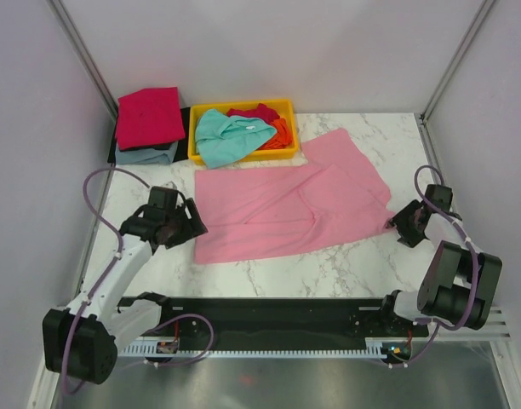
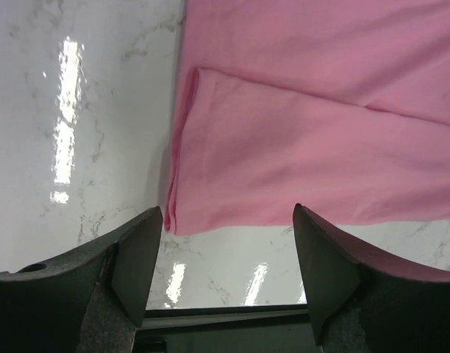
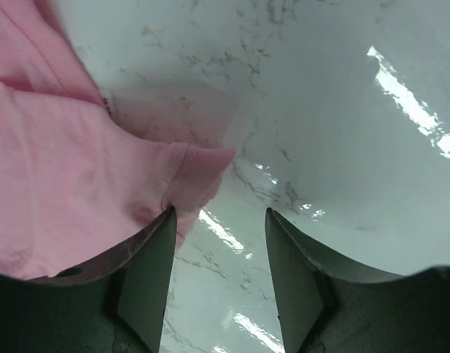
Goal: Fold and stack the t-shirts
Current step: Fold the tshirt
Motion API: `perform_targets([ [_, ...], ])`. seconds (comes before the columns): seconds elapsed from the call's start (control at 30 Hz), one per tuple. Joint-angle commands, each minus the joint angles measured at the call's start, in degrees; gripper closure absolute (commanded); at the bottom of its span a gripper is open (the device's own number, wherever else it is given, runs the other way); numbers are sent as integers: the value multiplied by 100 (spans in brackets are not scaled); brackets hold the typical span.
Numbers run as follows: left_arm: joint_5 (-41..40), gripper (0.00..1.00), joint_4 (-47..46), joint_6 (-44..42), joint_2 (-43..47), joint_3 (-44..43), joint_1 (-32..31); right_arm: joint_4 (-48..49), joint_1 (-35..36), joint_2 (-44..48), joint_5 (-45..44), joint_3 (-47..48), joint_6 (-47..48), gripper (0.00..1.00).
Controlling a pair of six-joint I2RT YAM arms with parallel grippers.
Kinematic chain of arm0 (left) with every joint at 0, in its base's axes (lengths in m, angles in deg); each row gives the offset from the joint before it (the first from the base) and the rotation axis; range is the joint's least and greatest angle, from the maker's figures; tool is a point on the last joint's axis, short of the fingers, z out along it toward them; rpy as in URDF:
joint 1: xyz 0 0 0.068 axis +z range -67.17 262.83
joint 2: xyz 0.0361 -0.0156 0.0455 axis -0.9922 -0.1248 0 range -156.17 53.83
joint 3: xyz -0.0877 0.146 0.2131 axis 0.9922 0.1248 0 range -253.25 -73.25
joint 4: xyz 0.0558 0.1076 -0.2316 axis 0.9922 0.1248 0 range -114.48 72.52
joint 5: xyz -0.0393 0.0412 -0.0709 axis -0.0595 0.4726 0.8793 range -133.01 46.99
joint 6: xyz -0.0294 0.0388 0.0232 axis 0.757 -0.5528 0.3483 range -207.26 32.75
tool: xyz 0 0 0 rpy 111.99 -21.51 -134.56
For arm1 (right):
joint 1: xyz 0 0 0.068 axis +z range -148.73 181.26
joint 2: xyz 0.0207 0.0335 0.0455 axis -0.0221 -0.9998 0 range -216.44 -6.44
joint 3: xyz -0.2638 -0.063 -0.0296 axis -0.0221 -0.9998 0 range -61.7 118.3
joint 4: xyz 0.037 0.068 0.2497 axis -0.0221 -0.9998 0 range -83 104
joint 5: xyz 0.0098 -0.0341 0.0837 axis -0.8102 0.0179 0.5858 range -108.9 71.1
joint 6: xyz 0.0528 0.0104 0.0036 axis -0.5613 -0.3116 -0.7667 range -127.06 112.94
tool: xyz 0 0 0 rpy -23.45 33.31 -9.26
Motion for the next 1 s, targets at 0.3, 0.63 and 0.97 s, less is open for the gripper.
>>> perform_targets([
  [0.3, 4, 21, -972, 992, -165, 1077, -410, 835, 5, 396, 467, 114, -62, 36],
  [0.63, -49, 25, -1114, 1317, 2, 1630, -471, 1337, 14, -299, 582, -141, -185, 48],
  [0.97, -259, 98, -1501, 1151, -289, 1342, -471, 942, -4, 286, 381, 69, -123, 100],
])
